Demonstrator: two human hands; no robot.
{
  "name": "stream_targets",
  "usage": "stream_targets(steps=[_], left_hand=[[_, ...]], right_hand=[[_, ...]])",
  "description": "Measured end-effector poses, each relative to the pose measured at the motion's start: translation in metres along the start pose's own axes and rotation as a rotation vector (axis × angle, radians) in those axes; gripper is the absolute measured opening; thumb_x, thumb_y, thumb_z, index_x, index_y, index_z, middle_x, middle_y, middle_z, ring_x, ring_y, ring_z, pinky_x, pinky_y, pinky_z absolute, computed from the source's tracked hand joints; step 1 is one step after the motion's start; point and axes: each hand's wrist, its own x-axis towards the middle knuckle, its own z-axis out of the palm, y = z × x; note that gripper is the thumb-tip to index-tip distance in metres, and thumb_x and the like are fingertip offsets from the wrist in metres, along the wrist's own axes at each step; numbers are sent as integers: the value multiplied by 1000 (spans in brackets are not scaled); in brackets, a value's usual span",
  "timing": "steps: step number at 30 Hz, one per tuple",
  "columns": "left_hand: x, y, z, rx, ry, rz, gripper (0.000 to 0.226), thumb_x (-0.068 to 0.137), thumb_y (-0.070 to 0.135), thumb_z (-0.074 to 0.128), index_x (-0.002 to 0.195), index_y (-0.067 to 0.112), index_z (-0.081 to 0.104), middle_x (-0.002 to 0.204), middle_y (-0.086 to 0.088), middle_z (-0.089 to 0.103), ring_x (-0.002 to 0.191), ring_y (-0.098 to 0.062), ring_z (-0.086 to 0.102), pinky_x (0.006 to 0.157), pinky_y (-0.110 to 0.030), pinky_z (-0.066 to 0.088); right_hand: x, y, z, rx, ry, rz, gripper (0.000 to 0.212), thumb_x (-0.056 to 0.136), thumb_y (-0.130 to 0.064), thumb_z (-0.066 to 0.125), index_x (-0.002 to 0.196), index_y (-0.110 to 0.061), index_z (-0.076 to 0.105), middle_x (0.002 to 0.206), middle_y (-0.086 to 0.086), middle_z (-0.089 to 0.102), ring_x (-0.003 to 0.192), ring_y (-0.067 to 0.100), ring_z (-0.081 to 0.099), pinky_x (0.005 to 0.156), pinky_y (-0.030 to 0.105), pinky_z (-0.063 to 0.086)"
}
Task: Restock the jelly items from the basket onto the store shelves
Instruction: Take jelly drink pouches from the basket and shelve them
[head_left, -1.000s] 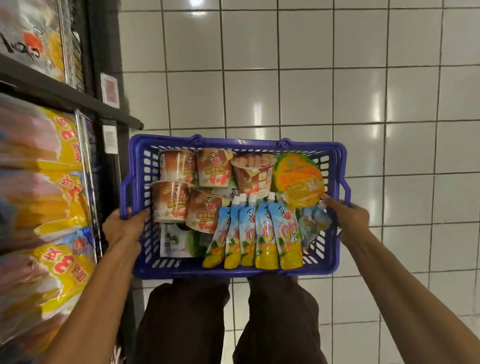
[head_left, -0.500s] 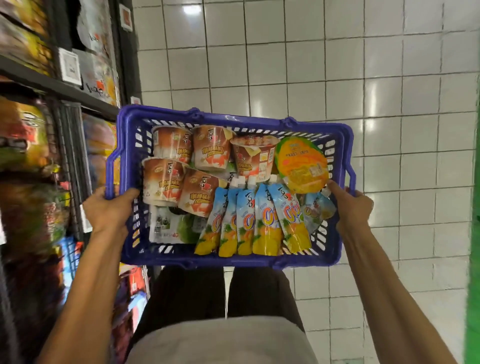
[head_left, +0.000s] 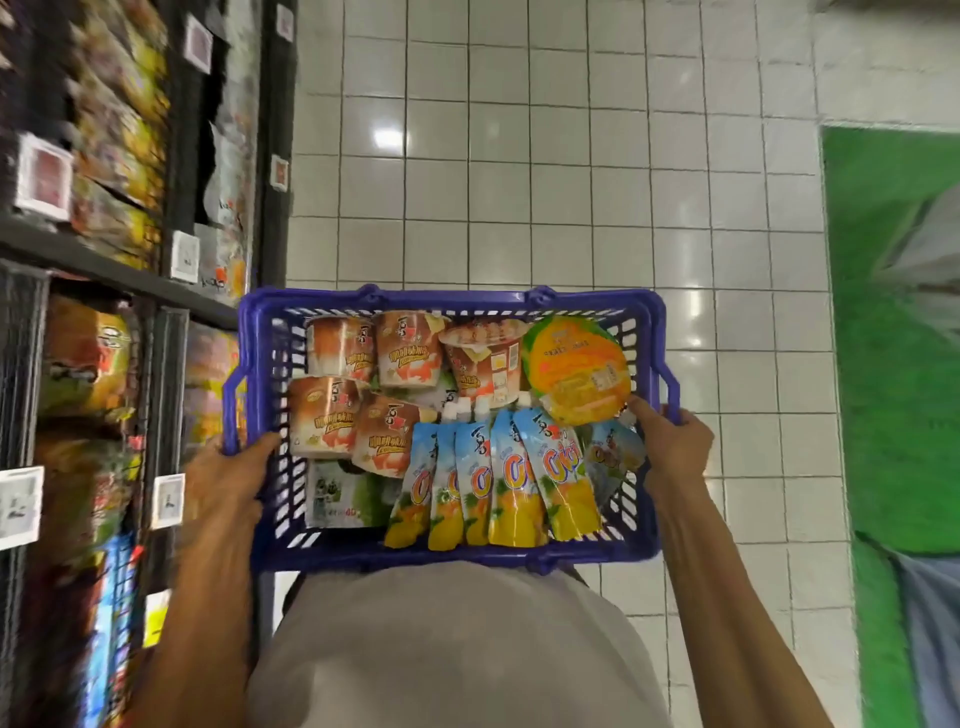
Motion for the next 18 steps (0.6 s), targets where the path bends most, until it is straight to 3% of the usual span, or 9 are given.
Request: stream_targets(steps=[4,8,12,15,18], left_hand=[[25,51,47,17,-42,11,21,78,6,75,76,20,59,72,-5,60,70,-23,56,58,-30,47],[49,110,86,62,-34,26,23,77,7,75,75,23,58,83,-11,64,76,-25,59,71,-35,49],[65,160,118,38,-38,10,20,77,4,73,92,16,66,88,-13,66,79,-24,61,76,-36,52],[77,193,141,19,-22,4,24,77,7,74,97,18,66,90,-11,66,80,-23,61,77,-34,51],[85,220,163,-4,2,-22,27,74,9,76,99,16,68,85,-8,66,68,-18,61,66,-26,48]], right_hand=[[31,-58,21,-17,14,4,35,75,-35,81,93,-8,68,89,16,69,75,30,66,76,45,58],[59,-130,48,-10,46,6,24,78,-33,79,80,-14,64,85,15,67,70,27,64,75,44,58],[84,-195,74,-11,41,-16,25,77,-31,80,76,-13,63,78,11,64,70,26,63,73,43,58],[104,-236,93,9,11,-19,23,78,-26,80,73,-12,62,73,10,63,61,23,61,60,33,55],[130,-282,115,-17,-40,-35,23,78,-23,80,73,-11,61,72,9,63,59,22,60,57,29,53]])
